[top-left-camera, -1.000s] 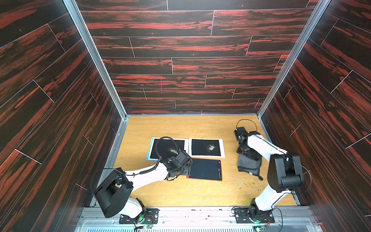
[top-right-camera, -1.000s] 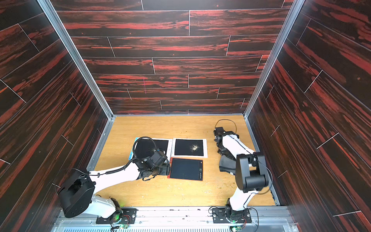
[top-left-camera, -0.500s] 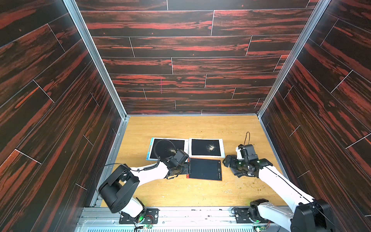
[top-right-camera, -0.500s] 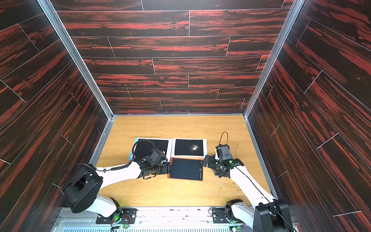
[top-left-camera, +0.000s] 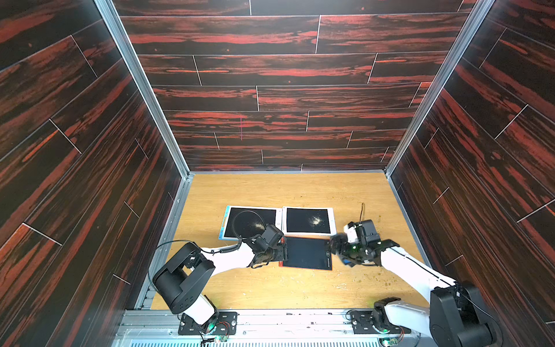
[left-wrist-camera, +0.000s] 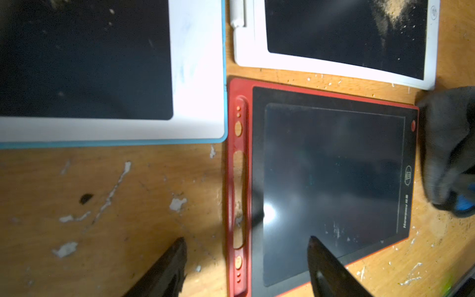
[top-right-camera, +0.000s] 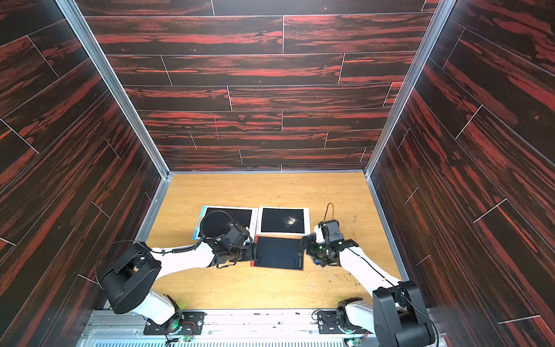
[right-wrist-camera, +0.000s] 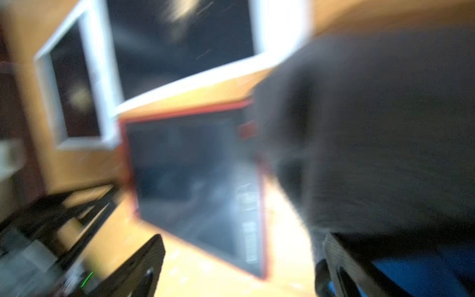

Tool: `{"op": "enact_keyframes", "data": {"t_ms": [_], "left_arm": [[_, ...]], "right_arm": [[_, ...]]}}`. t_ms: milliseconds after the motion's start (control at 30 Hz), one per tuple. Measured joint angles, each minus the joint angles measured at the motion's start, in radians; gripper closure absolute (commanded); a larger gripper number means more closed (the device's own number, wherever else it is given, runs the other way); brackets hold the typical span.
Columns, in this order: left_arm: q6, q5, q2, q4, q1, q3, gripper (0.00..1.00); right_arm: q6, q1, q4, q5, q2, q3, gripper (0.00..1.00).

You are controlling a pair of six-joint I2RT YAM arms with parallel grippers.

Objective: Wipe the drawing tablet
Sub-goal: Place the cleaning item at the center of the board.

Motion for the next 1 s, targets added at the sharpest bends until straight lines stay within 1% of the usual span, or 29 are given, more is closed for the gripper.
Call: {"op": "enact_keyframes", "data": {"t_ms": [100,167,267,333,500,600,733,800,833,867,900,933,1000], "left_arm": [[0.001,0.0,0.0,0.0,0.0,0.0,0.25],[0.001,0.0,0.0,0.0,0.0,0.0,0.25],[0.001,0.003,0.0,0.0,0.0,0.0,0.25],[0.001,0.003,0.0,0.0,0.0,0.0,0.25],[0.004,0.001,-0.014,-0.021,0.001,0.0,0.25],[0.004,0.001,-0.025,-0.027,0.001,0.0,0.24],[0.004,0.002,-0.027,-0.034,0.001,0.0,0.24],[0.004,0.002,-0.027,-0.035,0.001,0.0,0.24],[0.004,0.002,-0.027,-0.037,0.001,0.0,0.24],[0.004,0.002,-0.027,-0.038,0.001,0.0,0.24],[0.004,0.002,-0.027,-0.039,0.001,0.0,0.24],[0.004,0.002,-0.027,-0.039,0.001,0.0,0.24],[0.004,0.002,-0.027,-0.039,0.001,0.0,0.24]], "right_arm": [[0.01,-0.099,-0.074,0.129,-0.057,0.05,0.01],[0.014,-0.138,-0.113,0.195,-0.084,0.093,0.01],[0.021,-0.145,-0.157,0.263,-0.105,0.164,0.01],[0.017,-0.145,-0.173,0.285,-0.139,0.195,0.01],[-0.005,-0.145,-0.226,0.364,-0.281,0.275,0.01],[-0.024,-0.145,-0.244,0.41,-0.33,0.326,0.01],[-0.029,-0.145,-0.253,0.47,-0.35,0.332,0.01],[-0.033,-0.145,-0.259,0.479,-0.338,0.33,0.01],[-0.033,-0.145,-0.259,0.471,-0.326,0.33,0.06],[-0.035,-0.145,-0.258,0.454,-0.31,0.33,0.23],[-0.041,-0.145,-0.257,0.441,-0.296,0.33,0.46],[-0.039,-0.144,-0.255,0.419,-0.28,0.33,0.64],[-0.036,-0.143,-0.251,0.401,-0.254,0.33,0.8]]}}
